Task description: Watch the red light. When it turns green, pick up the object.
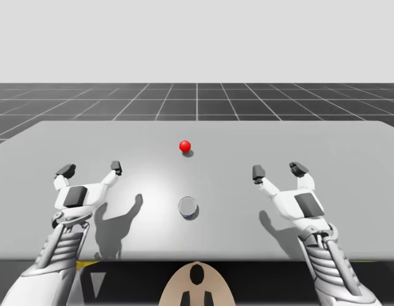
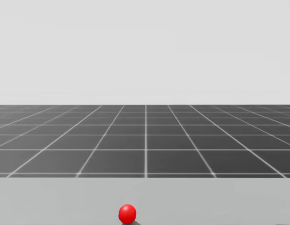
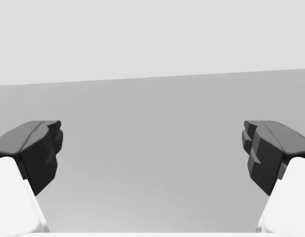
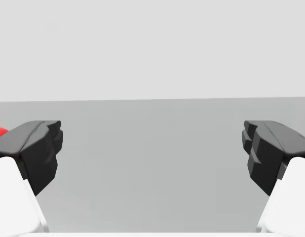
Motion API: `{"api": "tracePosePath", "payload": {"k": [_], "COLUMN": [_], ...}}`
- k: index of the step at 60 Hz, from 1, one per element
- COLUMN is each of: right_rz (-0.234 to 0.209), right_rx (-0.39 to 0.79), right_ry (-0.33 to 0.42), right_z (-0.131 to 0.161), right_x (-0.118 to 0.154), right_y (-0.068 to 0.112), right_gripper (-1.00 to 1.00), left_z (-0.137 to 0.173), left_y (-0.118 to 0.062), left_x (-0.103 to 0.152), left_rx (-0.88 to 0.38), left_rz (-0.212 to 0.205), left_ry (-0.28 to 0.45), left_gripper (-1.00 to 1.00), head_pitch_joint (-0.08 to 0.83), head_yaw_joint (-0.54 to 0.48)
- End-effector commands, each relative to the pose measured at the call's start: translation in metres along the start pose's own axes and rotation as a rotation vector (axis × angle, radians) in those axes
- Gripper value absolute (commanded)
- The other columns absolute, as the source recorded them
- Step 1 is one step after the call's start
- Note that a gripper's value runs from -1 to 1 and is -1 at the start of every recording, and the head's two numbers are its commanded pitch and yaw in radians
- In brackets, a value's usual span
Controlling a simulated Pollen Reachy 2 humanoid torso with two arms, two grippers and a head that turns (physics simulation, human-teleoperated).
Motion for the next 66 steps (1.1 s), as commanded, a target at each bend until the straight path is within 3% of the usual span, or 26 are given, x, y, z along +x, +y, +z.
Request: {"api": "tracePosePath", "payload": {"k": [1, 7, 16, 50, 66], "right_rz": [-0.054, -0.025, -0.029, -0.038, -0.036], "right_rx": [-0.038, -0.036, -0.024, -0.007, 0.004], "right_ry": [-0.010, -0.016, -0.001, 0.026, 0.026], "right_z": [0.0026, 0.0016, 0.0010, -0.0003, -0.0010], "right_x": [-0.0013, 0.0010, -0.0004, -0.0030, -0.0040], "right_y": [0.0053, 0.0077, 0.0061, 0.0057, 0.0050], "right_gripper": [-1.00, -1.00, -1.00, -1.00, -1.00], "left_z": [-0.0004, -0.0005, -0.0005, -0.0005, -0.0009], "left_y": [0.0002, 0.0003, 0.0003, 0.0003, -0.0002], "left_x": [0.0000, 0.0002, 0.0001, 0.0001, -0.0004], "left_rx": [0.005, 0.005, 0.005, 0.005, 0.000], "left_rz": [0.002, 0.003, 0.002, 0.002, -0.006], "left_ry": [0.002, 0.002, 0.002, 0.002, 0.008], "left_gripper": [-1.00, -1.00, -1.00, -1.00, -1.00], "head_pitch_joint": [0.009, 0.011, 0.032, 0.345, 0.419], "head_yaw_joint": [0.00, 0.01, 0.00, 0.06, 0.09]}}
